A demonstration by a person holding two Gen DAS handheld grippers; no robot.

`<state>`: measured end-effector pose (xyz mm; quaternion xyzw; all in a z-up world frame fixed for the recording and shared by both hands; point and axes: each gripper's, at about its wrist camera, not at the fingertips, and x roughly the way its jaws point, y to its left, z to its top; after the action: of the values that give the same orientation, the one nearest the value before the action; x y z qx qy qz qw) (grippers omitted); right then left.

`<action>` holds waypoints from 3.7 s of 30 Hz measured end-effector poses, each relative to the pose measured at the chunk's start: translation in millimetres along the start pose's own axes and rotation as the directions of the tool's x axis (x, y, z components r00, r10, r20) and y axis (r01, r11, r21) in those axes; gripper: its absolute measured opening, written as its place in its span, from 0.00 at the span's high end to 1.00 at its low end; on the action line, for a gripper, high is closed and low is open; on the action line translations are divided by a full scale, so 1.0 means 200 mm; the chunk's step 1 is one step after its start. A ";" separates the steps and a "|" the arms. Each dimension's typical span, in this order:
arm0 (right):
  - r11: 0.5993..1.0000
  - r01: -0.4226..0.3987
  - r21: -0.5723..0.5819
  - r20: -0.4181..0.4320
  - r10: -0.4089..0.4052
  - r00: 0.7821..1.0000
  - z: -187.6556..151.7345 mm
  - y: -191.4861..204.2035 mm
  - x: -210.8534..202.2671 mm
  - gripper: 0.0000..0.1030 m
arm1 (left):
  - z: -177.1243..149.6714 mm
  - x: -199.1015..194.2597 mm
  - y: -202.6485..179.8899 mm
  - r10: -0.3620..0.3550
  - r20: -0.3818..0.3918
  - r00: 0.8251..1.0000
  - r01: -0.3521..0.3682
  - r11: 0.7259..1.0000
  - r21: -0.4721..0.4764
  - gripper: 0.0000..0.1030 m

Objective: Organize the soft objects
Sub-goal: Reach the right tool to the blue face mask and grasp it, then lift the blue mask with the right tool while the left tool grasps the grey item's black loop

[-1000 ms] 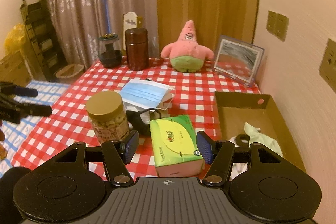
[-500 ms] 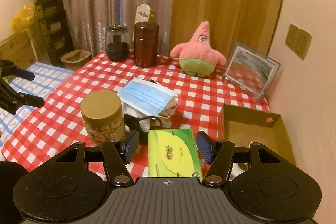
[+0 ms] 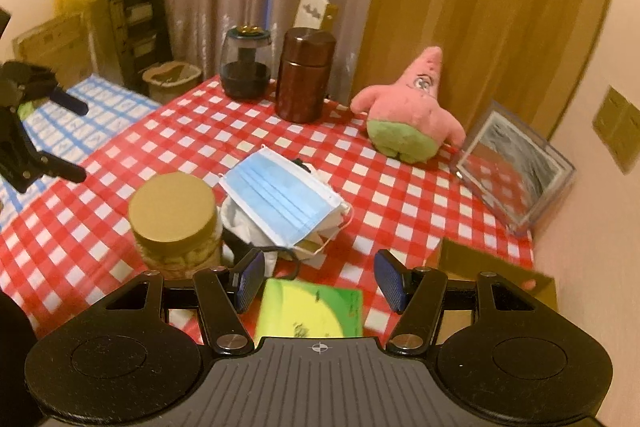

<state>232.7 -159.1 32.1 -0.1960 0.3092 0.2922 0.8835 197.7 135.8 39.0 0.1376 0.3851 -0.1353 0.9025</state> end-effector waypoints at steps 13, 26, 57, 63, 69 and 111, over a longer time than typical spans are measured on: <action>0.952 -0.137 -0.275 -0.092 0.115 0.989 0.09 -0.04 0.41 0.41 | 0.12 0.24 0.16 -0.032 0.001 0.999 0.031 0.988 0.154 0.03; 0.905 -0.207 -0.371 -0.143 0.164 0.976 0.20 -0.04 0.74 0.30 | 0.18 0.47 0.21 -0.061 -0.012 0.998 0.062 0.981 0.183 0.03; 0.900 -0.212 -0.382 -0.147 0.167 0.975 0.17 -0.04 0.92 0.92 | 0.18 0.65 0.23 -0.086 -0.014 0.996 0.087 0.992 0.094 0.03; 0.948 -0.169 -0.270 -0.053 0.161 0.986 0.22 -0.15 0.78 0.99 | 0.22 0.63 0.24 -0.086 -0.006 0.996 0.086 0.995 0.057 0.03; 0.977 -0.099 -0.187 0.019 0.105 0.994 0.24 -0.25 0.64 0.99 | 0.28 0.68 0.24 -0.108 -0.009 0.994 0.108 0.994 0.011 0.03; 1.000 0.008 0.030 0.001 -0.008 1.000 -0.03 -0.34 0.42 0.99 | 0.41 1.09 0.25 -0.478 -0.139 0.867 0.422 0.853 -0.307 0.97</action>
<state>327.3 -180.8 -15.4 -0.1837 0.3121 0.2842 0.8878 413.6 122.5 -58.7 -0.0659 0.5142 -0.2755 0.8095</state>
